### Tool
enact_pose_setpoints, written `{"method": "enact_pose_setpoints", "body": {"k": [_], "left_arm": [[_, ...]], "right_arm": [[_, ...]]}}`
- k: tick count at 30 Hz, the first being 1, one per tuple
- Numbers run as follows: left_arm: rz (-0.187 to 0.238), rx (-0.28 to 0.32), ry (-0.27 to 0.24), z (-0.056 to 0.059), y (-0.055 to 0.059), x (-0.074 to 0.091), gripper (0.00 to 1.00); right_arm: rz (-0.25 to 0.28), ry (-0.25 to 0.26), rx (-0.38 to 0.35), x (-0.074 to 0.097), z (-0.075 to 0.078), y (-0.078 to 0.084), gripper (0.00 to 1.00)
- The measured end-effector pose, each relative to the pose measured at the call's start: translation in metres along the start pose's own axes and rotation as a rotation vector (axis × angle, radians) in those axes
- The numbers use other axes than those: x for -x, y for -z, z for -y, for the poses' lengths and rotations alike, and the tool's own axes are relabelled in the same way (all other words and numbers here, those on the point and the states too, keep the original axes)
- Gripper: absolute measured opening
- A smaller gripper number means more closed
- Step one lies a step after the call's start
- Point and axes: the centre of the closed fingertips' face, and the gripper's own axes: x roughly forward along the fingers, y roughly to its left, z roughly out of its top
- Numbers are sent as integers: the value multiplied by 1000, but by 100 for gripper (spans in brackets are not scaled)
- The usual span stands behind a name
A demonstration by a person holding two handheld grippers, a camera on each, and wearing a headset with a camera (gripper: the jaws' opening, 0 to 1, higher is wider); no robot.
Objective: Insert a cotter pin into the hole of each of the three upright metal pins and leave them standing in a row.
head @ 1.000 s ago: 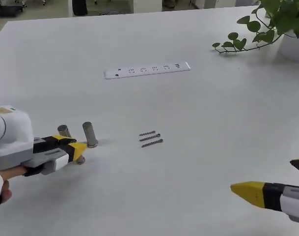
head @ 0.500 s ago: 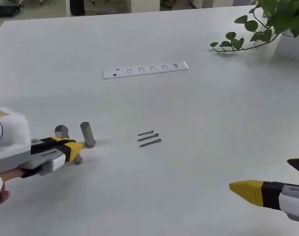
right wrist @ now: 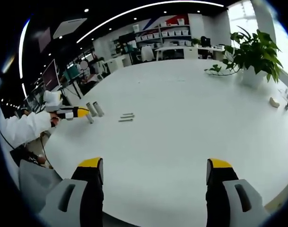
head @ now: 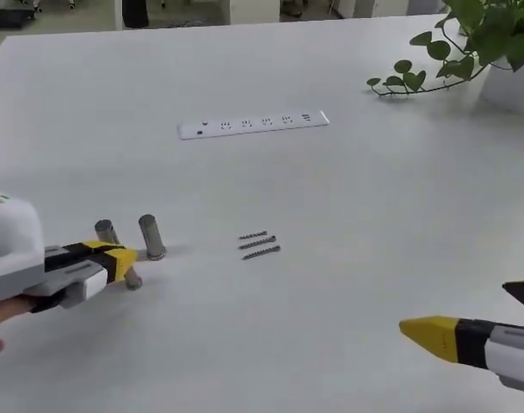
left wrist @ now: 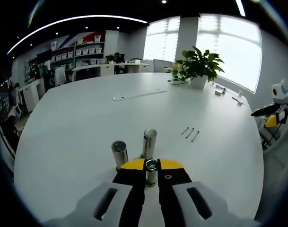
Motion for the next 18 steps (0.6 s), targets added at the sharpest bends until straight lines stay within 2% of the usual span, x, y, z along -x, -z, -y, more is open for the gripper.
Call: {"method": "enact_pose_setpoints", "body": {"k": [2, 4, 11, 14, 17, 18], "left_arm": [[3, -12, 5, 3, 0, 1, 5], [19, 11, 24, 8, -3, 2, 5], [57, -41, 73, 33, -15, 7, 5], [57, -72, 91, 44, -16, 9, 5], [63, -150, 132, 59, -18, 11, 5], [61, -148, 142, 63, -17, 12, 5]], "right_arm": [[-1, 1, 0, 1, 0, 1, 88], [-4, 2, 0, 1, -1, 1, 88], [-10, -1, 2, 3, -2, 4, 88], [-8, -3, 4, 4, -2, 4, 88], [-4, -5, 3, 5, -2, 4, 88], [-3, -6, 3, 5, -2, 4, 87]]}}
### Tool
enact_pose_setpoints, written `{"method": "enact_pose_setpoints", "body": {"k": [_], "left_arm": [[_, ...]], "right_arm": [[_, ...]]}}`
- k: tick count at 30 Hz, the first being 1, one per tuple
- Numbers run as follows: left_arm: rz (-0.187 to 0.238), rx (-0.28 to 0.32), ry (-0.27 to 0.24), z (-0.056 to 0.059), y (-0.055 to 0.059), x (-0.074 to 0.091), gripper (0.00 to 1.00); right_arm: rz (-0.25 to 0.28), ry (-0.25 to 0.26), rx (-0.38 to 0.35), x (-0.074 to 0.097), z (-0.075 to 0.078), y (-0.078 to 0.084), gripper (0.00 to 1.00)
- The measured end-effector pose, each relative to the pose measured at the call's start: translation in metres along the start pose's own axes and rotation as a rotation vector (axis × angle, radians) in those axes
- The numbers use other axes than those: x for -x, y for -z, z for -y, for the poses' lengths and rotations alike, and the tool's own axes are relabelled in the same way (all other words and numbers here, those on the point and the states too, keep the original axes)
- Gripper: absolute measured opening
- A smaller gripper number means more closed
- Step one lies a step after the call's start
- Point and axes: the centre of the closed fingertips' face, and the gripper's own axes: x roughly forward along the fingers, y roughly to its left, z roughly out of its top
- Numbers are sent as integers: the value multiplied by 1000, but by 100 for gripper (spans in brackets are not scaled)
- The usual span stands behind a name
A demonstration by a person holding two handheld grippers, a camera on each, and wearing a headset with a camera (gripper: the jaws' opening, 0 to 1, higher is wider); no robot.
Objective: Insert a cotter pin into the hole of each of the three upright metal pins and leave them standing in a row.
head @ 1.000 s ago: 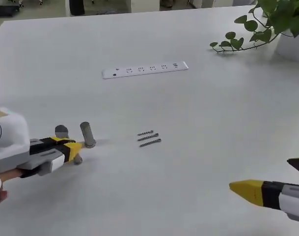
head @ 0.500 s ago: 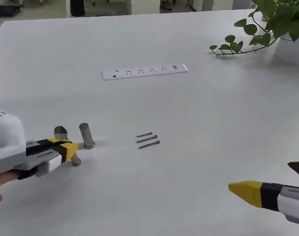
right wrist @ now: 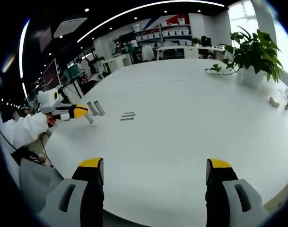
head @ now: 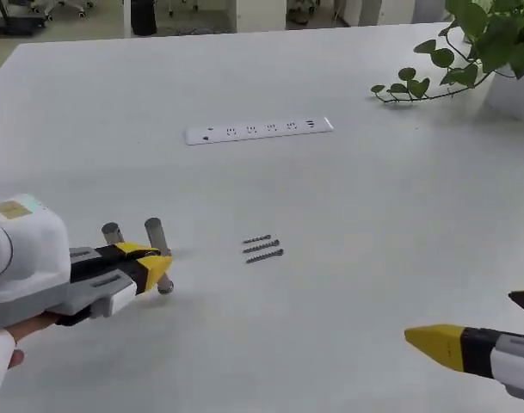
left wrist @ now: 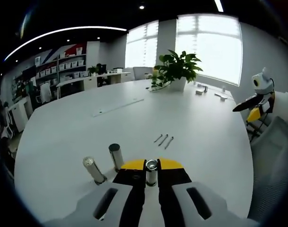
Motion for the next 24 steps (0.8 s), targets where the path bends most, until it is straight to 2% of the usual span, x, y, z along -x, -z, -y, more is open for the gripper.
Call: {"method": "enact_pose_setpoints", "body": {"k": [8, 12, 21, 24], "left_arm": [[19, -7, 92, 35, -7, -1, 5], [6, -32, 136, 48, -6, -4, 5], [-9, -50, 188, 62, -4, -7, 5], [-7, -32, 202, 65, -3, -8, 5]], "right_arm": [[5, -15, 7, 0, -5, 0, 87], [1, -21, 9, -1, -6, 1, 87], [8, -16, -5, 1, -5, 1, 88], [8, -15, -5, 2, -5, 1, 88]]}}
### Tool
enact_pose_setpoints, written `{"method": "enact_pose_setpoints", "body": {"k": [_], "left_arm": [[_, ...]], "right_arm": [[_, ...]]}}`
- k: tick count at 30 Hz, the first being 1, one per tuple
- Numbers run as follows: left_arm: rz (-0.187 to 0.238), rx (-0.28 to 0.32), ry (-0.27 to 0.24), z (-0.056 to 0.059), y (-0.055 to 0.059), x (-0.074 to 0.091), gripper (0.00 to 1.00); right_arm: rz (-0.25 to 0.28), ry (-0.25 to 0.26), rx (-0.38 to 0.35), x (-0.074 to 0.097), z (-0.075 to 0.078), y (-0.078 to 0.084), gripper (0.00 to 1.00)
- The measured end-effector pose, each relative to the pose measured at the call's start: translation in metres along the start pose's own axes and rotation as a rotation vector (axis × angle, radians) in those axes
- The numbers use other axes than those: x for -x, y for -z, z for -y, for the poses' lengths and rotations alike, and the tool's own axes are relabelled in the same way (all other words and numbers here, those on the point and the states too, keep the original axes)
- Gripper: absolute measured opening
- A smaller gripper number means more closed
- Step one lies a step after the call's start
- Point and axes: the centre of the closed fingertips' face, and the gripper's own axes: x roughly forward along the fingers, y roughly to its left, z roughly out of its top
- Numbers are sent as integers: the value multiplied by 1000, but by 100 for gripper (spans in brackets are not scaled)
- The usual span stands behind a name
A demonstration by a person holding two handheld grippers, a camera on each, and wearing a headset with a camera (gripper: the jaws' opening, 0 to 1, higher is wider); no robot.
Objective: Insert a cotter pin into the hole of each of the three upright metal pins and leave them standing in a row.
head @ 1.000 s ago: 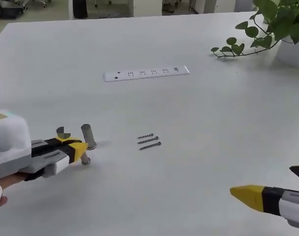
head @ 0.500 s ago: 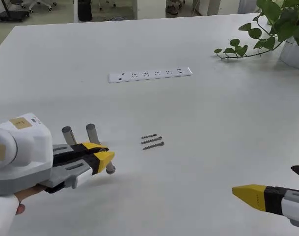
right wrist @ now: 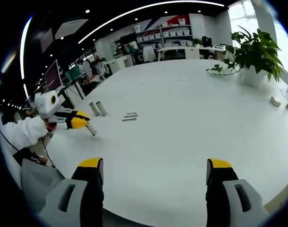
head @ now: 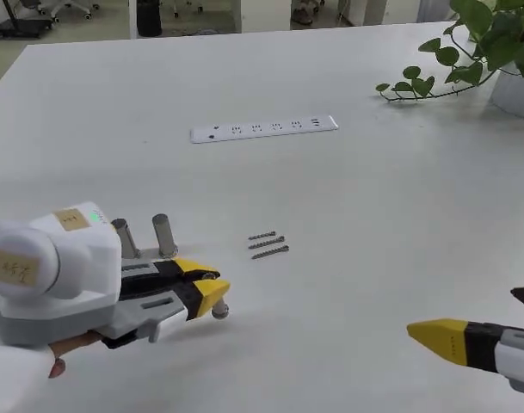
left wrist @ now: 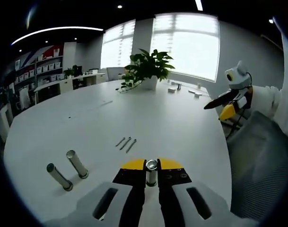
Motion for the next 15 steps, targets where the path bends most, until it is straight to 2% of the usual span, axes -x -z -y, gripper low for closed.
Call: {"method": "enact_pose_setpoints", "body": {"k": [8, 15], "left_arm": [[-19, -27, 43, 11, 4, -5, 5], [-52, -50, 74, 21, 12, -10, 5]], "right_arm": [[0, -6, 8, -1, -3, -1, 90], [-5, -9, 8, -2, -4, 0, 90]]}}
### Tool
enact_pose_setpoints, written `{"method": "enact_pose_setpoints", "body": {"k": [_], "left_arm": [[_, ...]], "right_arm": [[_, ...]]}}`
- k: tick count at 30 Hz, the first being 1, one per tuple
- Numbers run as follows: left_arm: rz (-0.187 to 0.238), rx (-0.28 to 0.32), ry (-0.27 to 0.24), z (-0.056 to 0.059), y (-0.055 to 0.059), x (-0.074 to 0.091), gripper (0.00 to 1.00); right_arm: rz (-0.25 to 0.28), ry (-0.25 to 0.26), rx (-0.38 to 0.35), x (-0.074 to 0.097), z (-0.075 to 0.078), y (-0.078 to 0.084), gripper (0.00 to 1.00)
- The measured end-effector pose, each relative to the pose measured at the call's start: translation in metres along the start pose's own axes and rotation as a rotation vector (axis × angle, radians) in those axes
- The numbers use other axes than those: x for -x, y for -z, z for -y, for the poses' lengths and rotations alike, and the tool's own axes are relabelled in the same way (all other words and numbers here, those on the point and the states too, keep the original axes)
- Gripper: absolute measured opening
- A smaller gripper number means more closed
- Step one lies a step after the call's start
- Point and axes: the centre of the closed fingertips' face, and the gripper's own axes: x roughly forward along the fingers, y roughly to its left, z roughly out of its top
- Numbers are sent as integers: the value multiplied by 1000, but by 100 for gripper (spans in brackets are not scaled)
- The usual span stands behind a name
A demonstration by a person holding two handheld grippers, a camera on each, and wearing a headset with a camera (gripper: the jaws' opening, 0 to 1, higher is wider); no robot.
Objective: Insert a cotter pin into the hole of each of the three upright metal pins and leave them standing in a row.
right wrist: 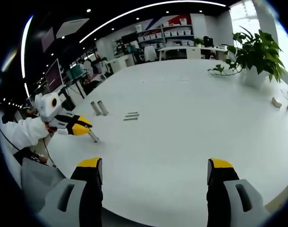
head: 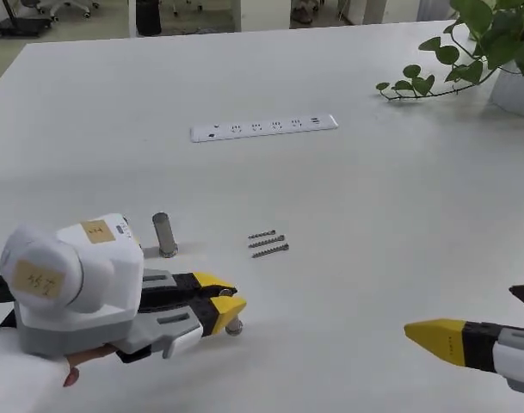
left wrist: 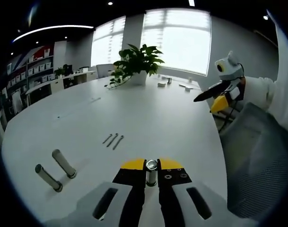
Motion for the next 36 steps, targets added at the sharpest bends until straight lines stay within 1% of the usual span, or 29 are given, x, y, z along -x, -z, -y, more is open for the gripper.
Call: {"method": "enact_pose_setpoints", "body": {"k": [8, 11, 14, 15, 17, 19, 22, 25, 30, 34, 36], "left_arm": [[-20, -31, 18, 5, 6, -5, 6], [-30, -28, 27, 6, 10, -7, 6], [-37, -39, 28, 7, 14, -8, 6], [-37, -39, 28, 7, 14, -8, 6], [-37, -19, 27, 7, 15, -8, 6], [-42, -27, 22, 6, 17, -8, 6], [-42, -27, 18, 5, 17, -8, 6], [-43, -41, 13, 5, 18, -8, 6], [-45, -51, 16, 7, 18, -9, 6], [-41, -65, 17, 8, 18, -9, 6], [-40, -82, 13, 7, 18, -9, 6]], "right_arm": [[-2, -6, -3, -1, 0, 1, 89], [-4, -7, -4, -1, 0, 1, 89], [-4, -8, -3, -2, -1, 1, 89], [-4, -8, -3, -2, -1, 2, 89], [-7, -9, -2, -2, -1, 2, 89], [-8, -12, -2, -2, -2, 3, 89], [-13, -16, -1, -3, -3, 3, 89], [-16, -17, -4, -3, -3, 3, 89], [-21, -26, -2, -4, -6, 4, 89], [-25, -28, 1, -4, -7, 4, 89], [-26, -32, 2, -3, -8, 5, 88]]}}
